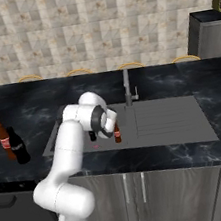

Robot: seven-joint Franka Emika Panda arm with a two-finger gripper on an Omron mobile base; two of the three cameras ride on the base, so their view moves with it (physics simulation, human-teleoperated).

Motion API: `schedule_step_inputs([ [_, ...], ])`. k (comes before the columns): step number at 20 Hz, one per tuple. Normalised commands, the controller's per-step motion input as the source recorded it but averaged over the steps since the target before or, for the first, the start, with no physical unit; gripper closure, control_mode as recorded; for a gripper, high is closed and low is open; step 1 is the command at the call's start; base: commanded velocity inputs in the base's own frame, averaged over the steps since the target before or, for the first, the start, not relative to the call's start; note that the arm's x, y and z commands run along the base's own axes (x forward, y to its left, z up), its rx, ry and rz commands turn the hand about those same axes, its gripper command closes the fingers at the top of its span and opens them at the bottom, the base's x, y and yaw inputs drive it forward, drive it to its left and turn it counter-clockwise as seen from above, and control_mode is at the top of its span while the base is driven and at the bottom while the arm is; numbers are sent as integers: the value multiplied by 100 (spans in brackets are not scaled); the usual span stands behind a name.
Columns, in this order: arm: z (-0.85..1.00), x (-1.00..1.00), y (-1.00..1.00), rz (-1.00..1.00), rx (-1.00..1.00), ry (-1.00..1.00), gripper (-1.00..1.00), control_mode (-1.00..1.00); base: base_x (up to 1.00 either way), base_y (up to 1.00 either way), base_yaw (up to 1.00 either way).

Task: Place the large bottle from the dining counter next to the other large bottle outside the sink, and place the small bottle from the dining counter next to the other small bottle inside the sink.

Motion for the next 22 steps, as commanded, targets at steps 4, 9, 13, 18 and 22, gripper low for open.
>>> schedule_step_inputs([
  [4, 1, -60, 2, 5, 0, -17, -100, -100, 0, 0, 0],
  [9, 8, -40, 9, 5, 0, -14, -100, -100, 0, 0, 0],
  [13, 11, -36, 21, 4, 0, -14, -100, -100, 0, 0, 0],
  [18, 21, -51, 24, 1, 0, -16, -100, -100, 0, 0, 0],
  [22, 29, -51, 17, 0, 0, -15, -100, -100, 0, 0, 0],
])
